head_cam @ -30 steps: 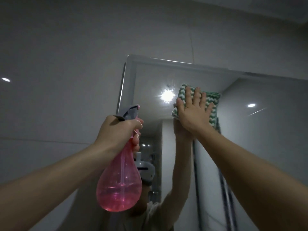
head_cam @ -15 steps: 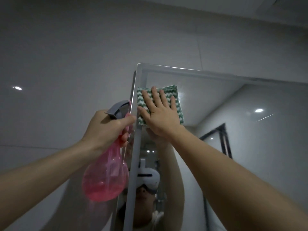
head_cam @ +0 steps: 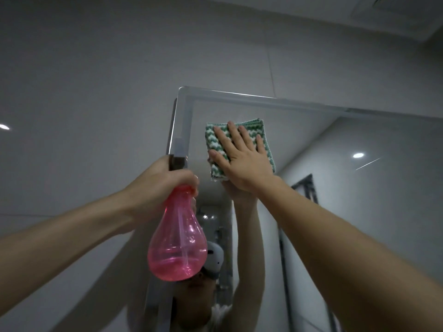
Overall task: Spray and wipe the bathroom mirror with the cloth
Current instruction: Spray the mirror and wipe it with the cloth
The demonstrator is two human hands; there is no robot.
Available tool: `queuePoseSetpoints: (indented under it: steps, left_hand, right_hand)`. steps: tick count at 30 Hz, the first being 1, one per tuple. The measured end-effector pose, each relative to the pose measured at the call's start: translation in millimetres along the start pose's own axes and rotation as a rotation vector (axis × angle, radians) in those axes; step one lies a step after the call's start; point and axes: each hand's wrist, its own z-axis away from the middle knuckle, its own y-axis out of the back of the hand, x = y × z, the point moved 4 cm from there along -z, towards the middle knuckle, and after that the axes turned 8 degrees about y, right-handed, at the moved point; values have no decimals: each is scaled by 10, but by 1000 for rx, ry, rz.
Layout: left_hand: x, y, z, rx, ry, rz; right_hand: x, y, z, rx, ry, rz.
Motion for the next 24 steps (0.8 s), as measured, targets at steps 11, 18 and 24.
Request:
queuePoseSetpoints:
  steps: [11,18,24]
  left_hand:
    - [96,-34,108,19,-103,-84]
    - [99,-111,137,55,-131,-44]
    - [113,-199,180,61,-203,-34]
  right_hand:
    - [132,-20,60,20,-59,9]
    - [198,9,155,6,-80,11]
    - [195,8,173,8,-95,-9]
